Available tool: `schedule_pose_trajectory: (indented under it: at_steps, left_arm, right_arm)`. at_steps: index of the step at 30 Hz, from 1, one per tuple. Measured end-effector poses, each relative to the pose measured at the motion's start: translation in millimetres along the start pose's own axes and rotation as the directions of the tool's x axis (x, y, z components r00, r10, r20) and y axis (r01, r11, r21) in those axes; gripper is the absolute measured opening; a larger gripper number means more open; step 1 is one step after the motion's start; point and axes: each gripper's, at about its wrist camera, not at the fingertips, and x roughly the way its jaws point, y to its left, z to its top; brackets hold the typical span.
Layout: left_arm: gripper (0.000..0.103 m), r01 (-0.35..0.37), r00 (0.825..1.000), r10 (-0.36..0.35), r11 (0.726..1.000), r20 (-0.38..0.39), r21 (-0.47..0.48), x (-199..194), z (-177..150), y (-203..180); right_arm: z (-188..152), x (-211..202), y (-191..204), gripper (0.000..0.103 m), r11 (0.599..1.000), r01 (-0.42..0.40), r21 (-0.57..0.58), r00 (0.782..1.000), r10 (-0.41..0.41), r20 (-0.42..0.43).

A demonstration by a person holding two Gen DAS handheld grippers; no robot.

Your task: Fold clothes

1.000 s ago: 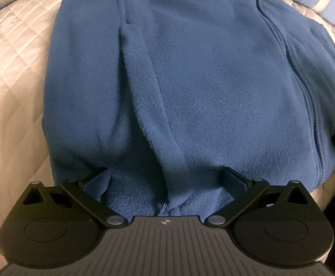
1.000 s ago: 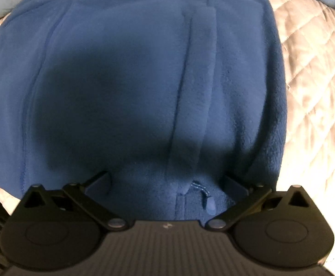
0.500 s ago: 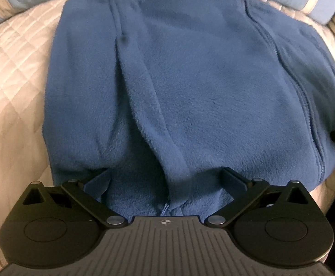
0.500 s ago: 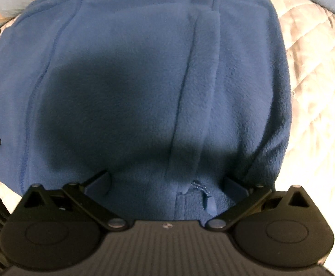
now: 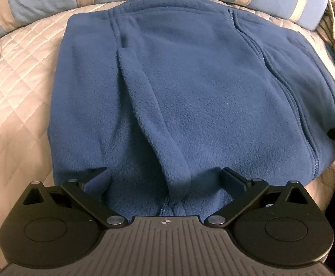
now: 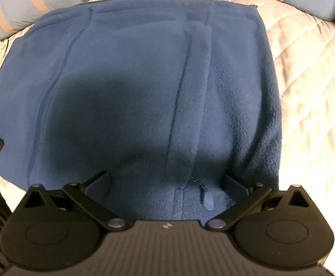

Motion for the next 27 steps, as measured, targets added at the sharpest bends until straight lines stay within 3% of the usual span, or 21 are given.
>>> schedule_pose_trajectory:
  at_steps: [5,7,11,16,21,27]
  left_arm:
    - [0.103,-0.027,1.0,0.027,1.0,0.013,0.005,-22,-18,10]
    - [0.103,-0.071,0.997,0.069,0.997,0.045,0.043,-30,-20,5]
    - [0.103,-0.162,0.982,0.149,0.98,0.115,0.116,-45,-25,-6]
    - [0.103,-0.216,0.964,0.191,0.967,0.184,0.132,-61,-23,-4]
    - [0.103,-0.253,0.952,0.22,0.957,0.215,0.14,-68,-13,5]
    - [0.103,-0.226,0.955,0.207,0.972,0.212,0.07,-77,-4,39]
  right_arm:
    - [7,-4,-9,0.102,1.0,-0.007,-0.01,1.0,0.008,0.009]
    - [4,-13,-10,0.101,1.0,-0.025,-0.019,0.999,0.026,0.029]
    - [0,-35,-17,0.102,0.997,-0.055,-0.049,0.994,0.06,0.088]
    - [-2,-62,-39,0.102,0.997,-0.051,-0.054,0.983,0.06,0.171]
    - [9,-69,-64,0.102,0.999,-0.027,-0.042,0.976,0.036,0.216]
    - [11,-84,-98,0.102,1.0,-0.004,-0.007,0.969,0.005,0.248]
